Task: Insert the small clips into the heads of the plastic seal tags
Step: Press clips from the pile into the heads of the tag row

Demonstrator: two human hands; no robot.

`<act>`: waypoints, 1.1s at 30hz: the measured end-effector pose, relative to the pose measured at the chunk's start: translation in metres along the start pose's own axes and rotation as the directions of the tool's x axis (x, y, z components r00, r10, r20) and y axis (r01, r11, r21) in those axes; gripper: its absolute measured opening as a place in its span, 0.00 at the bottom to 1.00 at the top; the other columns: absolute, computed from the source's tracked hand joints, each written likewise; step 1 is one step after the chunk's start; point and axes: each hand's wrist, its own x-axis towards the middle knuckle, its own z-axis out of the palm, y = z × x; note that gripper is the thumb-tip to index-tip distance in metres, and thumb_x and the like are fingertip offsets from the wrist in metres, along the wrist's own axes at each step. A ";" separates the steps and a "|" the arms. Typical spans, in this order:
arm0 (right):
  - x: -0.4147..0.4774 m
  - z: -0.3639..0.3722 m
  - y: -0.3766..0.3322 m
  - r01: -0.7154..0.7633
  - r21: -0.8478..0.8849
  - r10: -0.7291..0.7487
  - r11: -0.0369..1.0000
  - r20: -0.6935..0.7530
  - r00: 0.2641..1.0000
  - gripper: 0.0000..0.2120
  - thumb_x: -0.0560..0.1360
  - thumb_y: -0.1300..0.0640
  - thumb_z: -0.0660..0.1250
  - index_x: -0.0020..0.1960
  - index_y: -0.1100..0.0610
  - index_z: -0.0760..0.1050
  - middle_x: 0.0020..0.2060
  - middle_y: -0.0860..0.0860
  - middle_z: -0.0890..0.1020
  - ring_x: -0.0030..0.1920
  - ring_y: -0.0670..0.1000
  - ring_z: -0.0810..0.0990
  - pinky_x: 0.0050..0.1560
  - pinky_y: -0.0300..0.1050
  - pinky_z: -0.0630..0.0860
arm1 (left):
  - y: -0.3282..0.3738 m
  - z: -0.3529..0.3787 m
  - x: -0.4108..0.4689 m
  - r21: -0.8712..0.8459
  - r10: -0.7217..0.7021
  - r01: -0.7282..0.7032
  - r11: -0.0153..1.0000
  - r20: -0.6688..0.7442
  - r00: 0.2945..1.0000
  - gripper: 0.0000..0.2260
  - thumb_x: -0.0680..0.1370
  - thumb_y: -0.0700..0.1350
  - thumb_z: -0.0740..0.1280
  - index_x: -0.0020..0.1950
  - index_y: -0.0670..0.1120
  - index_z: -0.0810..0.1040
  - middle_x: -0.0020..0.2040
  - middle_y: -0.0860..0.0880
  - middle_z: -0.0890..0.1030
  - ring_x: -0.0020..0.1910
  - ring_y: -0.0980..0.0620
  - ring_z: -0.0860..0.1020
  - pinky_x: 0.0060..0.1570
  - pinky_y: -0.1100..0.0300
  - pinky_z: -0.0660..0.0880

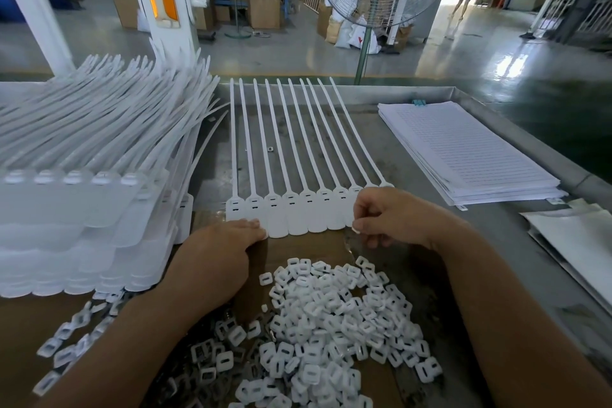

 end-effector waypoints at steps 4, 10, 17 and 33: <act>0.002 -0.005 0.005 -0.015 0.205 0.036 0.979 -0.100 0.994 0.05 0.74 0.65 0.65 0.41 0.59 0.72 0.31 0.52 0.81 0.27 0.42 0.79 0.28 0.31 0.73 | 0.000 -0.001 0.000 -0.002 0.001 -0.001 1.000 0.006 1.000 0.24 0.76 0.38 0.55 0.70 0.57 0.65 0.71 0.60 0.63 0.70 0.61 0.59 0.68 0.64 0.54; 0.007 -0.008 0.015 -0.024 0.243 0.076 0.970 -0.207 0.975 0.09 0.68 0.70 0.69 0.39 0.57 0.75 0.33 0.52 0.81 0.34 0.47 0.80 0.32 0.34 0.76 | 0.000 -0.001 0.000 -0.008 -0.003 0.003 1.000 0.013 1.000 0.24 0.76 0.37 0.55 0.70 0.57 0.65 0.71 0.60 0.63 0.70 0.61 0.59 0.68 0.64 0.55; 0.011 -0.009 0.025 0.023 0.289 0.065 0.957 -0.292 0.954 0.10 0.68 0.69 0.71 0.42 0.54 0.77 0.38 0.52 0.83 0.34 0.44 0.82 0.30 0.30 0.73 | 0.001 0.000 0.000 -0.012 -0.009 0.009 1.000 0.008 1.000 0.24 0.76 0.37 0.55 0.70 0.57 0.65 0.71 0.60 0.63 0.70 0.61 0.59 0.68 0.64 0.55; 0.051 -0.009 0.048 0.029 0.242 0.126 0.970 -0.599 0.791 0.05 0.74 0.62 0.65 0.44 0.54 0.79 0.32 0.42 0.76 0.32 0.40 0.70 0.28 0.22 0.64 | 0.001 -0.001 -0.002 -0.025 0.004 -0.004 1.000 -0.021 1.000 0.24 0.76 0.36 0.56 0.69 0.57 0.66 0.71 0.61 0.63 0.70 0.63 0.59 0.67 0.66 0.53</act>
